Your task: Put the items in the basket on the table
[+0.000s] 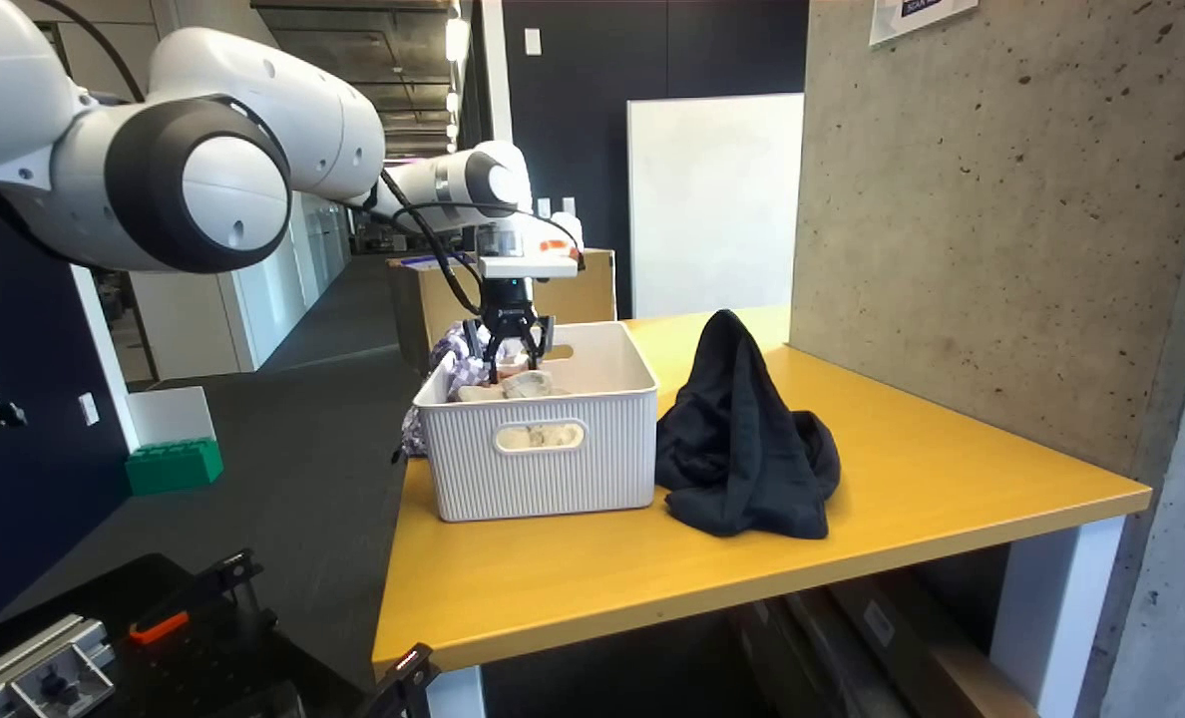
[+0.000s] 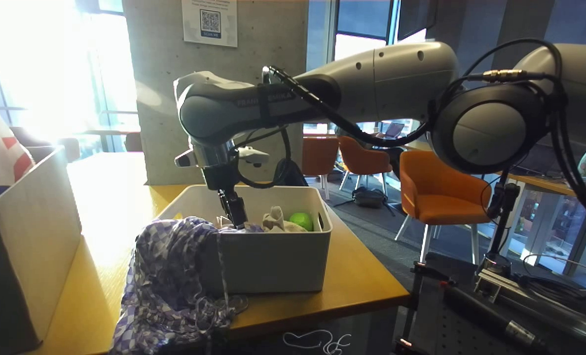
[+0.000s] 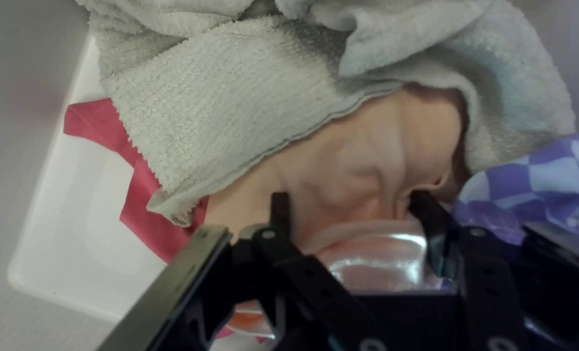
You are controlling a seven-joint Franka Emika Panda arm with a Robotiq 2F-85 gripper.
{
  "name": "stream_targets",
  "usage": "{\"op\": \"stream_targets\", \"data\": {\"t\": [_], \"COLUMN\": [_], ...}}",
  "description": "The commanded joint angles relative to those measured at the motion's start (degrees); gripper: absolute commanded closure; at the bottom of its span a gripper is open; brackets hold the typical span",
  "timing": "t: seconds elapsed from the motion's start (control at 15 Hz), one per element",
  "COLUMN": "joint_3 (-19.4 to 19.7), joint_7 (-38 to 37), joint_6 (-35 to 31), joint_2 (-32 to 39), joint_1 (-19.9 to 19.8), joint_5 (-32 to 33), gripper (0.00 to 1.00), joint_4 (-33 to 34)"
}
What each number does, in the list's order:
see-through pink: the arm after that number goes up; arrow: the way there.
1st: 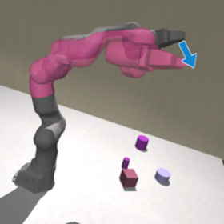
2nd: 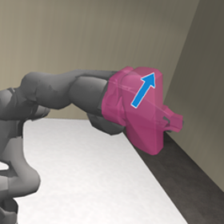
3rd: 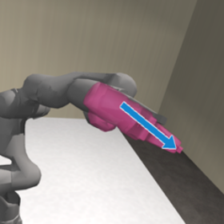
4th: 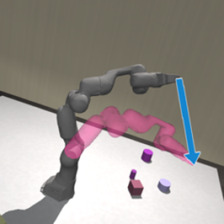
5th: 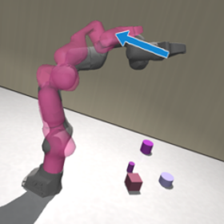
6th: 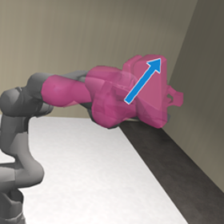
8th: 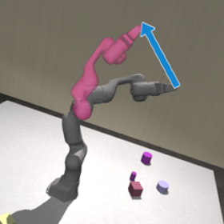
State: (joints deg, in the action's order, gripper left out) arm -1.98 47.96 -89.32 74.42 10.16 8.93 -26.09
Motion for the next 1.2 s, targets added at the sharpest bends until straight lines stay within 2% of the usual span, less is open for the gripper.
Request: {"op": "stream_targets", "data": {"t": [0.0, 0.2, 0.33, 0.67, 1.13], "joint_3": [0.56, 0.38, 0.44, 1.13, 3.81], "joint_7": [1.82, 1.60, 1.37, -0.44, -8.86], "joint_6": [-0.99, -0.70, -0.75, -0.05, 4.34], "joint_2": [0.57, 0.39, 0.14, -2.13, -10.92], "joint_1": [0.24, 0.38, 0.86, 1.69, 3.79], "joint_5": [0.30, 0.02, 0.16, 0.56, 2.53], "gripper": [0.65, 0.88, 0.99, 0.99, 0.99], "joint_4": [0.86, 0.82, 0.80, -0.07, -0.05]}}
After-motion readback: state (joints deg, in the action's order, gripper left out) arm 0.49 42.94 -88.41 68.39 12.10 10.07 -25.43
